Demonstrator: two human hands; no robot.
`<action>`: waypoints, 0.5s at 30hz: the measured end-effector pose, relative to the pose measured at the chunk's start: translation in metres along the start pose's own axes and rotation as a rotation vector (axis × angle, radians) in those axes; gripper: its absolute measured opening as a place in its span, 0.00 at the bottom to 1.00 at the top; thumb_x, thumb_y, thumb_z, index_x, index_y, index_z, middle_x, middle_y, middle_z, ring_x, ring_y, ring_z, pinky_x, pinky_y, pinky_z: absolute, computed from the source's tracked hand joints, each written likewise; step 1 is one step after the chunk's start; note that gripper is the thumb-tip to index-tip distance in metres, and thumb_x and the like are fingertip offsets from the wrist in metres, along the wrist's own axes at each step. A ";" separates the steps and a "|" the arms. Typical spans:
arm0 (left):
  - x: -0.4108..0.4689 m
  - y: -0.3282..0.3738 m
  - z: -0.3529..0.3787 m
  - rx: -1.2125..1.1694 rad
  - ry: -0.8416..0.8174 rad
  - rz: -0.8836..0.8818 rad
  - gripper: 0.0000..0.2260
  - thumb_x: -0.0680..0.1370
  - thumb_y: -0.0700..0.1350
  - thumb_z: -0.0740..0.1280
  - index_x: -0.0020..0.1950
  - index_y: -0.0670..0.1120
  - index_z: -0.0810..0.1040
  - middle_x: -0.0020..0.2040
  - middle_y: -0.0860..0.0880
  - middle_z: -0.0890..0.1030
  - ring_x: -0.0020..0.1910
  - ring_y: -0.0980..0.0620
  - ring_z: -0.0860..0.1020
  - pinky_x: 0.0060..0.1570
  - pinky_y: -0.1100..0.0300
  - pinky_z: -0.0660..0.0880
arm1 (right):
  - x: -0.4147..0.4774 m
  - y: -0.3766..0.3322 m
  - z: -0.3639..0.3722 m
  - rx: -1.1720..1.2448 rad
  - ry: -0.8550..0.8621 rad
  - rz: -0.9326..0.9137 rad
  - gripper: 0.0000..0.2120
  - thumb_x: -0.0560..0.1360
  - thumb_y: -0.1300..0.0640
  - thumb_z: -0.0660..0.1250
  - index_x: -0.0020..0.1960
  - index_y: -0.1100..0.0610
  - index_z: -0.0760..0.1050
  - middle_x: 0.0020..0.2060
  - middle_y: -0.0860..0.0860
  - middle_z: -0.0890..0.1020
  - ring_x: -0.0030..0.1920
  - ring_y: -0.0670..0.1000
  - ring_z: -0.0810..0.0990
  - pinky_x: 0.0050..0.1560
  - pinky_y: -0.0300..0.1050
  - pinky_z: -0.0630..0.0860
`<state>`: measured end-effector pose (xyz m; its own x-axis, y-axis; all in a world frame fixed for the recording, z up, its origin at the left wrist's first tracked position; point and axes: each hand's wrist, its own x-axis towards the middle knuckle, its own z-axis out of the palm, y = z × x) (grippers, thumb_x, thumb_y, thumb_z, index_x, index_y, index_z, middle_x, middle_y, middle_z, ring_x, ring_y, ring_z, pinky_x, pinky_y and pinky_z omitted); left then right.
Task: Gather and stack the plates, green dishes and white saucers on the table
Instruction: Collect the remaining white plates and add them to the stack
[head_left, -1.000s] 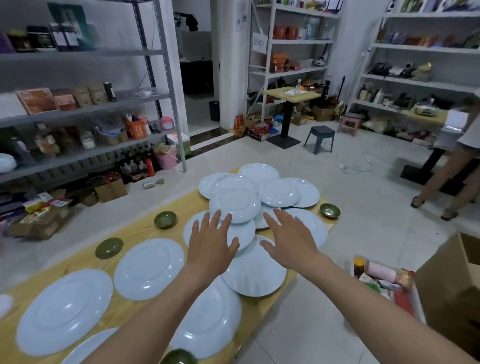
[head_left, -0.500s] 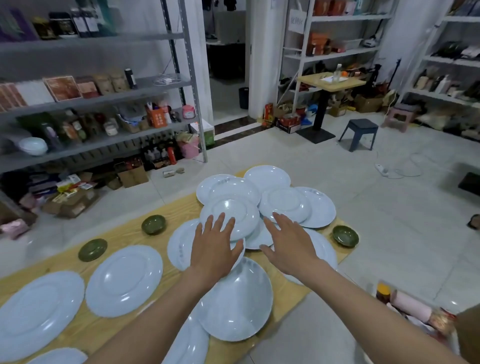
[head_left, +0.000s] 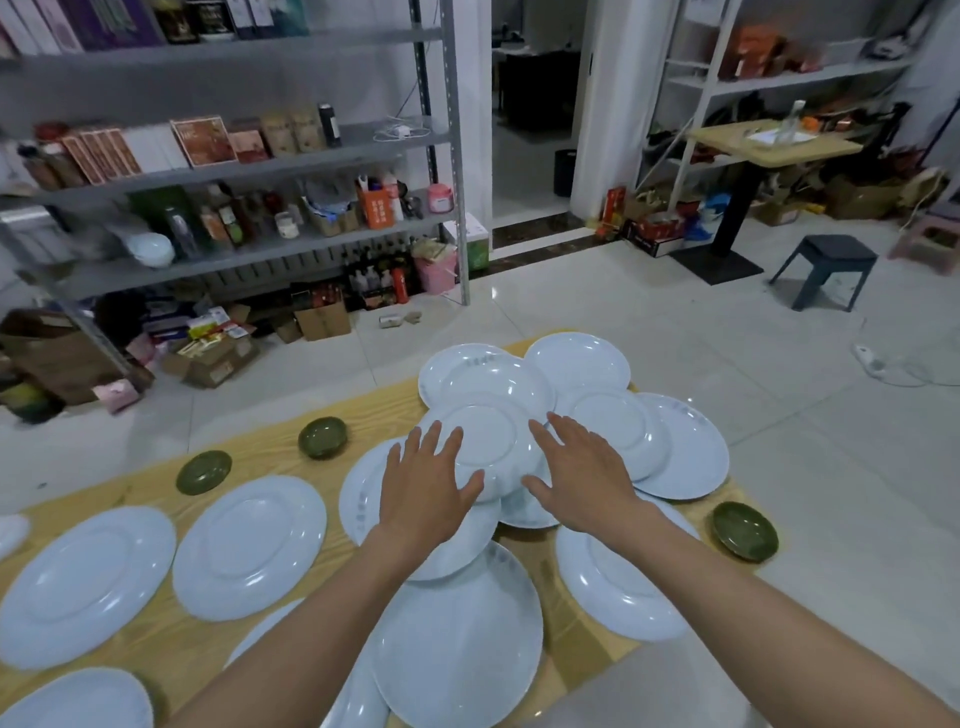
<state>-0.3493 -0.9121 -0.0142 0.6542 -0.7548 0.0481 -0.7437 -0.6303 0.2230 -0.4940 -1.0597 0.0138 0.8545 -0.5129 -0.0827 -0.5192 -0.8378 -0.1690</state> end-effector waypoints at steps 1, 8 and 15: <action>0.006 -0.002 0.003 -0.022 0.002 -0.019 0.30 0.80 0.63 0.57 0.79 0.53 0.59 0.80 0.47 0.60 0.78 0.44 0.58 0.74 0.47 0.55 | 0.004 0.002 0.002 0.009 -0.011 0.002 0.35 0.82 0.40 0.56 0.81 0.51 0.47 0.81 0.53 0.51 0.80 0.54 0.51 0.76 0.51 0.54; 0.036 -0.013 0.027 -0.223 -0.092 -0.229 0.28 0.79 0.61 0.62 0.78 0.54 0.63 0.75 0.43 0.66 0.72 0.43 0.65 0.64 0.50 0.68 | 0.041 0.015 0.012 0.457 0.033 0.181 0.32 0.80 0.43 0.63 0.79 0.51 0.57 0.76 0.50 0.65 0.75 0.53 0.64 0.69 0.48 0.65; 0.069 -0.019 0.054 -0.452 -0.183 -0.546 0.32 0.78 0.60 0.64 0.79 0.54 0.58 0.72 0.41 0.64 0.69 0.40 0.67 0.62 0.45 0.73 | 0.096 0.036 0.036 0.839 -0.094 0.411 0.37 0.75 0.46 0.71 0.79 0.53 0.58 0.73 0.53 0.69 0.72 0.56 0.68 0.66 0.47 0.67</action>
<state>-0.2978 -0.9617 -0.0673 0.8523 -0.3977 -0.3396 -0.1628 -0.8189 0.5504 -0.4295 -1.1322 -0.0357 0.6240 -0.6906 -0.3656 -0.6295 -0.1670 -0.7589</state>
